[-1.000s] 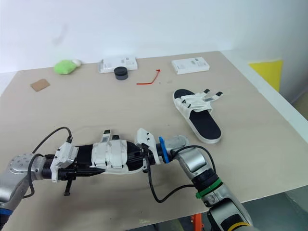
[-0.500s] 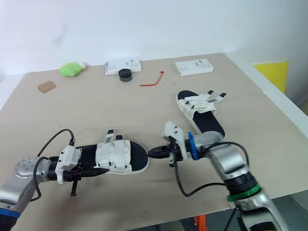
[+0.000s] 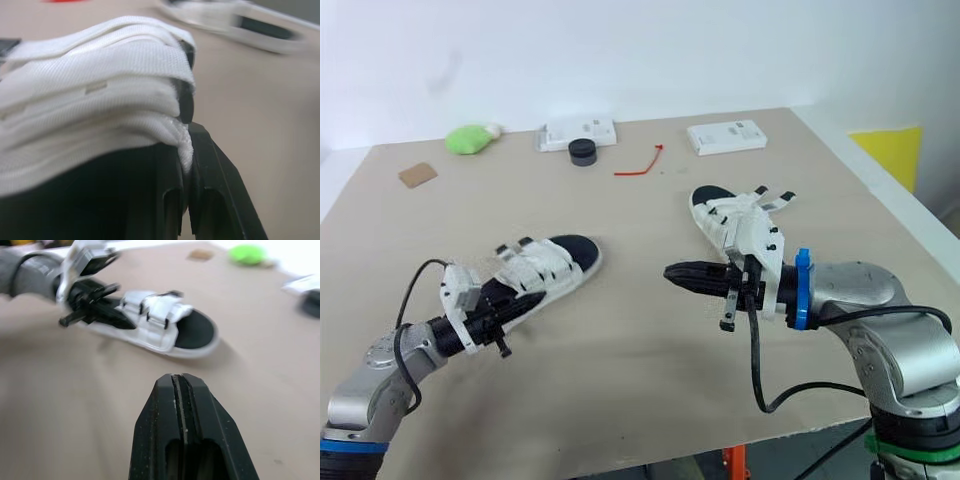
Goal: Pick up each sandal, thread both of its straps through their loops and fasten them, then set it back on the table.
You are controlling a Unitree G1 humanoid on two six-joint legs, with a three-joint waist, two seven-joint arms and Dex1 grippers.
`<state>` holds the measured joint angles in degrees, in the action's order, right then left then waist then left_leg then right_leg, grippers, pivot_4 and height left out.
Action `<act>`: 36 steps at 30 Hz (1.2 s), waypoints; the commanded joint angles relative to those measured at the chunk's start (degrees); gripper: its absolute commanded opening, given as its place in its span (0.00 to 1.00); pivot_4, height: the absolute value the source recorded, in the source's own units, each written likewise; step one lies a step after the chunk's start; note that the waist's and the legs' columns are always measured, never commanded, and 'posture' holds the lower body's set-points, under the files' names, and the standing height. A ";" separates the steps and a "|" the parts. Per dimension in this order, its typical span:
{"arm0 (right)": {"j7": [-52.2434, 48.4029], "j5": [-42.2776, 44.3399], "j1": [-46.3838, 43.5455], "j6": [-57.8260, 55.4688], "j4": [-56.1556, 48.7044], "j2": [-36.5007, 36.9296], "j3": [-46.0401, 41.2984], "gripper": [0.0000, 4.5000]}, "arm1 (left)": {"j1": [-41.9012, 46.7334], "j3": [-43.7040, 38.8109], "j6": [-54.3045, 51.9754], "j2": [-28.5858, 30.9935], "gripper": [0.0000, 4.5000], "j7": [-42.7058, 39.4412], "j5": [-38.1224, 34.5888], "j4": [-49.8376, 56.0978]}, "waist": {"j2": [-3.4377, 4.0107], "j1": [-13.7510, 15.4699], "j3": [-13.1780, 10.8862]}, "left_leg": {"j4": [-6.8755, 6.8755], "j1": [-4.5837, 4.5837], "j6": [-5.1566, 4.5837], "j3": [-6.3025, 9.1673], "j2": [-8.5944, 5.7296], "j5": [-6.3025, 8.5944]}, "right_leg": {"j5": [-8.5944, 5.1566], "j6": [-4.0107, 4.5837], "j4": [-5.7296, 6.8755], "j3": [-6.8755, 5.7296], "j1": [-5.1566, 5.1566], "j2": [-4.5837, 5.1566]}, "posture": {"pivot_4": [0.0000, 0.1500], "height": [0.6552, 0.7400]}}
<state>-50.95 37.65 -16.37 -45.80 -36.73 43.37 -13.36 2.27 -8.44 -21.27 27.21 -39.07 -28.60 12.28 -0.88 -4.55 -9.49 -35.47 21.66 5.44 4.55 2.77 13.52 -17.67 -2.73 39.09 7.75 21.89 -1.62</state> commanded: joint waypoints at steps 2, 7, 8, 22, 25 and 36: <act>5.32 3.44 0.80 0.75 -5.78 -0.85 -3.37 0.00 | 1.28 -6.36 -5.67 -2.56 0.03 17.91 5.35 -1.44 | -0.05 0.01 -0.04 | 0.02 0.01 -0.03 0.02 0.01 0.01 | -0.01 0.03 0.00 -0.01 0.01 -0.02 | 1.00 1.00; 7.73 4.96 1.67 2.28 -5.05 -2.65 -2.80 0.00 | 3.09 -8.83 -9.54 -4.26 0.03 25.44 5.91 -0.60 | -0.23 0.02 -0.15 | -0.01 0.01 -0.02 0.03 0.02 0.01 | 0.02 0.05 0.00 -0.01 0.00 -0.03 | 1.00 1.00; 7.99 4.42 1.76 2.71 -4.63 -2.77 -1.99 0.00 | 3.10 -8.54 -10.01 -4.42 0.03 25.62 5.72 0.10 | -0.25 0.03 -0.16 | -0.01 0.02 -0.02 0.02 0.01 0.01 | 0.01 0.05 0.00 -0.01 0.00 -0.02 | 1.00 1.00; 6.85 2.90 2.95 7.67 0.32 -2.09 0.65 0.00 | 5.62 -8.23 -13.66 -9.05 0.03 33.50 7.76 1.73 | -0.36 0.46 -0.22 | -0.17 0.37 -0.02 0.13 -0.09 0.01 | 0.06 0.06 -0.03 -0.12 0.14 0.09 | 1.00 1.00; 7.28 2.92 2.77 8.19 0.82 -2.37 0.81 0.00 | 6.59 -7.91 -12.98 -9.51 0.03 34.23 8.83 0.70 | -0.36 0.46 -0.22 | -0.23 0.38 -0.02 0.16 -0.08 0.00 | 0.12 0.05 -0.03 -0.16 0.13 0.08 | 1.00 1.00; 7.66 1.71 2.07 10.45 3.20 -2.83 2.40 0.00 | 9.00 -6.85 -8.79 -9.49 0.51 29.66 8.14 -0.66 | -0.36 0.73 -0.22 | -0.34 0.41 -0.12 0.19 -0.10 -0.17 | 0.34 -0.08 -0.02 -0.19 0.10 0.08 | 1.00 1.00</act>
<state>-43.41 39.14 -13.38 -36.82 -33.19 40.76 -10.55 11.00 -15.57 -31.05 17.24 -8.22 -20.25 11.76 -1.24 -3.82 -9.71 -35.83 22.09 5.32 4.74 2.66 13.35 -17.31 -2.81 39.06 7.56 21.99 -1.54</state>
